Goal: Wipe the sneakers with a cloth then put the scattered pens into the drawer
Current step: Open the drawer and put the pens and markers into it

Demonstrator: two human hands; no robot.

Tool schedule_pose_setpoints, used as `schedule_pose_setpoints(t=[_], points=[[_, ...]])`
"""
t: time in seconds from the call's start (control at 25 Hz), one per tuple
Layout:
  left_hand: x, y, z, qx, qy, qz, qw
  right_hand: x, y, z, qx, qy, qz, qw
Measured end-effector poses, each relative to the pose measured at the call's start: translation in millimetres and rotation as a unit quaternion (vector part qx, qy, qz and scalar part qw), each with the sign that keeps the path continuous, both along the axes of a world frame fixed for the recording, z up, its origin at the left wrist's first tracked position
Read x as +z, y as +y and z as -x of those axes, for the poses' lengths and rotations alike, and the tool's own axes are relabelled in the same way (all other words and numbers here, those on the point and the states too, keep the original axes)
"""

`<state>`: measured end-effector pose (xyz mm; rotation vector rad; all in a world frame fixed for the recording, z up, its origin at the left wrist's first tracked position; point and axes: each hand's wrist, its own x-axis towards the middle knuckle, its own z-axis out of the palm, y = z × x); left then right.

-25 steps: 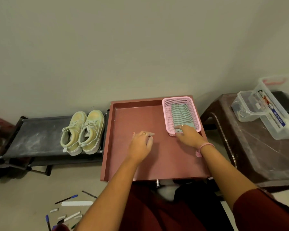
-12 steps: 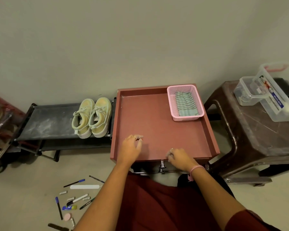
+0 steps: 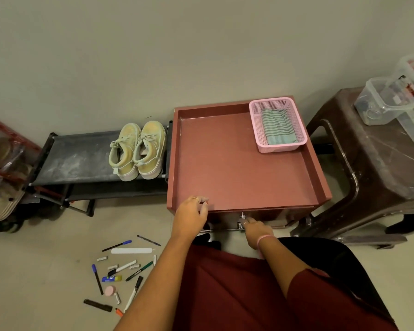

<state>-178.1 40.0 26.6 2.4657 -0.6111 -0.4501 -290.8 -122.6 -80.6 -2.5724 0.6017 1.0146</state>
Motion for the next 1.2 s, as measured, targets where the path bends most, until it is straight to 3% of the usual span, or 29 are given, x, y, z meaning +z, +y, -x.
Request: schedule_pose_setpoints(t=[0.16,0.4,0.52,0.6,0.68,0.84,1.04,1.2], points=[[-2,6,7,-0.003,-0.008,-0.001,1.000,-4,10,11,0.029,-0.003,0.030,0.999],[8,7,25,-0.033,-0.020,-0.018,0.999,3,25,57,0.035,0.003,-0.033,0.999],[14,-1,36,-0.043,0.000,-0.029,0.999,31,28,63,-0.060,-0.098,-0.050,0.992],[10,-5,44,-0.053,0.030,-0.047,0.997,52,25,58,-0.139,-0.208,-0.034,0.967],[-1,-8,53,-0.066,0.066,-0.067,0.993,55,19,58,-0.152,-0.267,-0.010,0.952],[-38,-8,71,-0.107,0.102,-0.155,0.977,35,16,80,-0.059,-0.134,-0.005,0.989],[-68,-8,98,-0.175,0.070,-0.257,0.948,26,17,93,-0.048,-0.176,0.007,0.983],[-77,-3,113,-0.211,0.017,-0.280,0.936,20,26,112,-0.030,-0.169,0.025,0.985]])
